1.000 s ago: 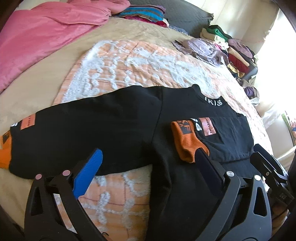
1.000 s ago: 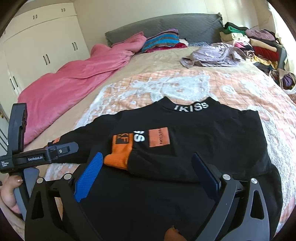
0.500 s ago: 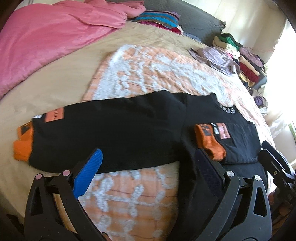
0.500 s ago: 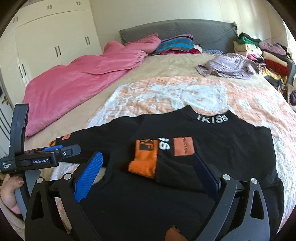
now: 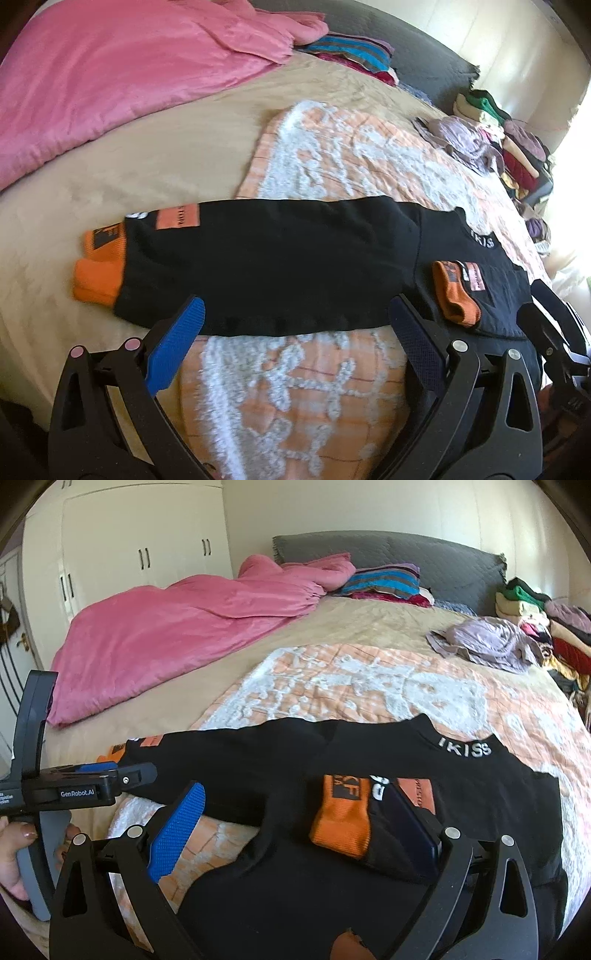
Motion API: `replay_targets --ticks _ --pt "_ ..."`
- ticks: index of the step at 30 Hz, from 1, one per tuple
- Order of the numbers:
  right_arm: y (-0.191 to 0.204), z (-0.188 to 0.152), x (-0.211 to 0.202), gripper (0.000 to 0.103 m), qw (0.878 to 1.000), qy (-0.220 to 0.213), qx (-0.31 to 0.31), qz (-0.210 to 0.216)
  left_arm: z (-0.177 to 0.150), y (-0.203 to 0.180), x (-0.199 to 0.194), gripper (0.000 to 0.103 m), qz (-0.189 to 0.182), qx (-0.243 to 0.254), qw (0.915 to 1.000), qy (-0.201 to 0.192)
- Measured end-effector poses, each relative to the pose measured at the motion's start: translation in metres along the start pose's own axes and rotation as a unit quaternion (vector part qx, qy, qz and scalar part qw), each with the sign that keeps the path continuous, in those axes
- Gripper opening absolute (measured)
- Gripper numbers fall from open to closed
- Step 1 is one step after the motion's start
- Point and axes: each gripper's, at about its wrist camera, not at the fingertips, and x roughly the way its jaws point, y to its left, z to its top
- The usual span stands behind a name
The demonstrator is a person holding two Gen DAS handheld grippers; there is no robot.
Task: Fold small clothes
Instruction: 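Release the cuff onto the sweatshirt body and open the right tool, then grasp the other orange sleeve cuff with the left tool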
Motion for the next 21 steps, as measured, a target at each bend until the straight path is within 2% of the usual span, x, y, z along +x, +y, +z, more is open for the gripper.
replay_targets --ticks 5,15,21 --pt "0.013 0.002 0.007 0.096 1.000 0.003 -0.013 0.010 -0.001 0.020 -0.004 0.093 0.008 -0.023 0.9997 -0.004" --pt "0.032 0.003 0.020 0.096 0.999 0.012 -0.030 0.029 -0.006 0.060 -0.006 0.093 0.051 -0.062 0.9967 -0.011" --pt "0.033 0.000 0.025 0.096 0.999 0.018 -0.019 0.035 -0.009 0.091 0.006 0.093 0.068 -0.117 0.9908 0.000"
